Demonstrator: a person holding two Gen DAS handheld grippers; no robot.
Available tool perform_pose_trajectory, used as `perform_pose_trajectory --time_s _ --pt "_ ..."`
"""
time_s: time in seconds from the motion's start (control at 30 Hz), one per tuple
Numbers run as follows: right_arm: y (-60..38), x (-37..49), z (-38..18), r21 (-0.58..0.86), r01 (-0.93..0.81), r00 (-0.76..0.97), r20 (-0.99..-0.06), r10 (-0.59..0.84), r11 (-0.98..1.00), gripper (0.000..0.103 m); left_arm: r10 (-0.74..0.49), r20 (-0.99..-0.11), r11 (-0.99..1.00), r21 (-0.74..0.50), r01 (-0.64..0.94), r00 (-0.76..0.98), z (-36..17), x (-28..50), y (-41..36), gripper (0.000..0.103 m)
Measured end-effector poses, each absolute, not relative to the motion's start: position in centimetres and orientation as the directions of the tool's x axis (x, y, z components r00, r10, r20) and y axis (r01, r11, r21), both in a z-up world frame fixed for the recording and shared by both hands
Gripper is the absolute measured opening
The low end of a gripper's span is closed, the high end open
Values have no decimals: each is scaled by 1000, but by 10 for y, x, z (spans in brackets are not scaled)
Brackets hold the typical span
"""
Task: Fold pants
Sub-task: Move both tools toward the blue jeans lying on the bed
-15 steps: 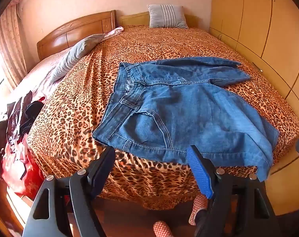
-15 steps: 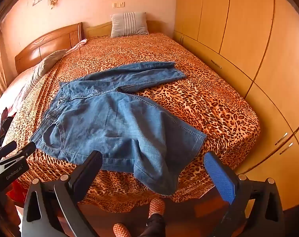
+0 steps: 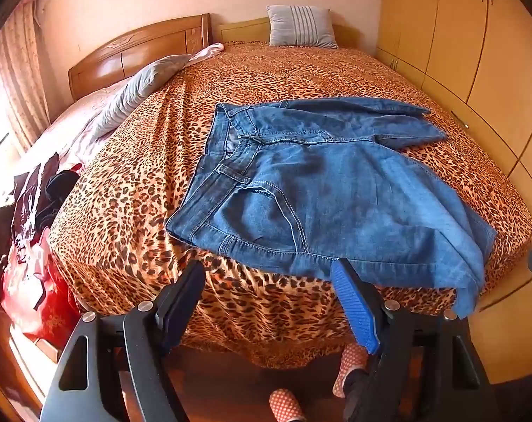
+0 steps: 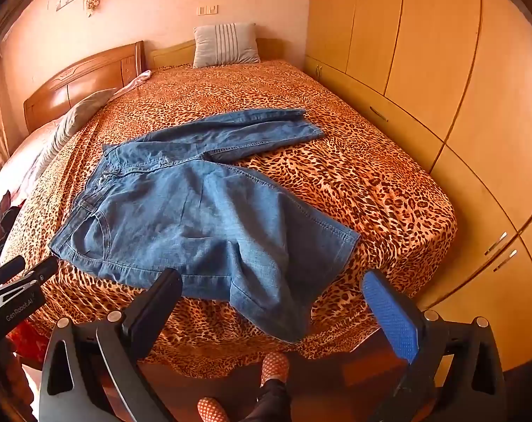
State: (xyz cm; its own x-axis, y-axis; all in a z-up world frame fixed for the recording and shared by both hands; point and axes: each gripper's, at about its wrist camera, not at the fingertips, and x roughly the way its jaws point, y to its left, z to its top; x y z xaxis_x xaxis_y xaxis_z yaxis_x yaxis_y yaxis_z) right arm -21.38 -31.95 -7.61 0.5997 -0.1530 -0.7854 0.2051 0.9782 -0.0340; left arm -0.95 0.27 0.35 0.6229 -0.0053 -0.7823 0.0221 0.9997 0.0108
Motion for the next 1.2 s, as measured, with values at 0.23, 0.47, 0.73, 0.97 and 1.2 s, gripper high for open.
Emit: perform_pose_trajectory --time_s 0.23,0.47,0.73,0.97,1.2 --pt "-323 -217 -73 -30 223 610 -775 -164 974 103 3 -763 999 24 25 647 7 -14 0 74" --pt "-323 -220 -70 -14 219 645 -748 -155 976 103 64 -728 997 67 -23 683 2 -20 6 74" --pt "-326 -223 -70 -12 224 647 -746 -158 974 103 73 -747 997 64 -38 661 -2 -14 7 74" --pt "-327 -224 -69 -20 220 647 -745 -161 975 103 72 -736 997 71 -29 673 1 -15 4 74" --pt "-332 -225 -68 -13 229 652 -741 -163 973 103 70 -722 997 79 -19 688 1 -20 3 74"
